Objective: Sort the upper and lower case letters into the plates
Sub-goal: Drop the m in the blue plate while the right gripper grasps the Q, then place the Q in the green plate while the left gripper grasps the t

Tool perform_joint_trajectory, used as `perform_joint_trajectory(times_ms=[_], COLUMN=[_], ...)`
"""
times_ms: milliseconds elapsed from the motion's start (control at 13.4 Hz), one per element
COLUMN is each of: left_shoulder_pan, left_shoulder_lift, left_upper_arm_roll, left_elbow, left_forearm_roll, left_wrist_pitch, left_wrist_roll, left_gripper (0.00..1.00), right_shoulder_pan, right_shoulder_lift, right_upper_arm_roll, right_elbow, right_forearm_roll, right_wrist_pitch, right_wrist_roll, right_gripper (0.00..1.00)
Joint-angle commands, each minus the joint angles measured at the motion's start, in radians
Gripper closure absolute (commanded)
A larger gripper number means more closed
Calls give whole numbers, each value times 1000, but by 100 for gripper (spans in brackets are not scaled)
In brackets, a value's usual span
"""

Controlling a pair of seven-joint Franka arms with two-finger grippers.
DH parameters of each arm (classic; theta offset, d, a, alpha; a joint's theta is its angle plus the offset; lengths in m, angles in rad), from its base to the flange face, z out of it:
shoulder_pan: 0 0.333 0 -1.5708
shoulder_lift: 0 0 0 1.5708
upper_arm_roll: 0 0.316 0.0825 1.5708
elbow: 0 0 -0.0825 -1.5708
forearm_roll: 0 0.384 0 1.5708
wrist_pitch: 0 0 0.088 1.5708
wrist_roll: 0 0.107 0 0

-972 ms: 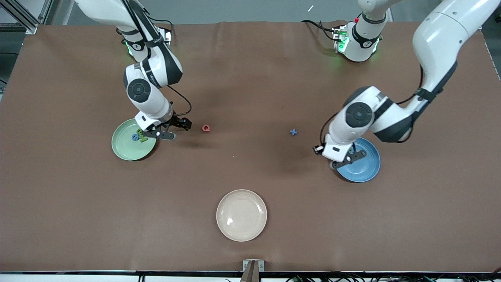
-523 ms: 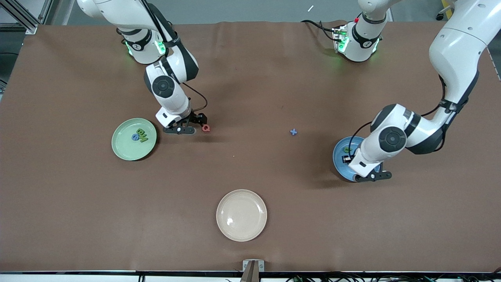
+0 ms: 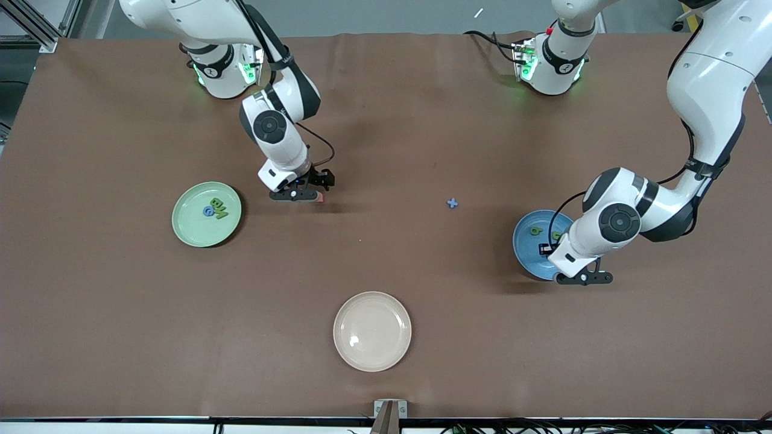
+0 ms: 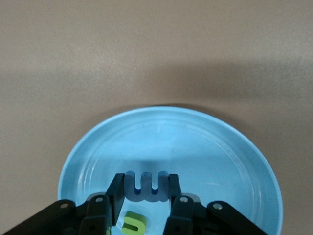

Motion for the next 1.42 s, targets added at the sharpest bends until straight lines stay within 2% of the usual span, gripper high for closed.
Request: perform_joint_trajectory(times_ms=[0, 75, 299, 449, 523, 598, 673, 822, 897, 1047, 1196, 1346], left_shoulder_pan=[-10, -10, -12, -12, -12, -12, -9, -7, -9, 8, 10, -36], left_shoulder_lift=[30, 33, 47, 50, 50, 48, 45, 25, 7, -15, -15, -13], left_upper_arm_roll=[15, 20, 29, 31, 31, 31, 31, 16, -9, -107, -205, -244], left_elbow=[26, 26, 24, 24, 24, 26, 26, 27, 27, 24, 18, 12], left_forearm_roll=[4, 5, 10, 10, 10, 10, 10, 9, -5, -16, -28, -28], left_wrist_pitch=[25, 25, 32, 48, 48, 48, 48, 39, 28, -74, -147, -152], left_wrist_roll=[31, 44, 54, 54, 54, 55, 57, 48, 35, -33, -250, -461], left_gripper=[82, 82, 80, 79, 76, 58, 35, 2, 0, 0, 0, 0], right_shoulder_pan=[22, 25, 25, 26, 25, 25, 26, 22, 19, 19, 12, 9], right_shoulder_lift=[24, 27, 40, 52, 55, 55, 55, 55, 55, 55, 55, 55], right_upper_arm_roll=[-10, -10, -12, -13, -13, -13, -15, -15, -15, -15, -15, -18], right_elbow=[23, 31, 47, 56, 60, 62, 62, 62, 62, 62, 62, 62], right_forearm_roll=[17, 17, 10, 1, 0, -2, -6, -35, -40, -45, -69, -79], right_wrist_pitch=[9, 7, 6, 9, 9, 7, 7, 7, 7, 7, 4, 1], right_wrist_roll=[7, 7, 4, 2, -2, -7, -7, -7, -7, -8, -10, -11], right_gripper=[0, 1, 17, 20, 22, 24, 25, 29, 31, 38, 49, 68])
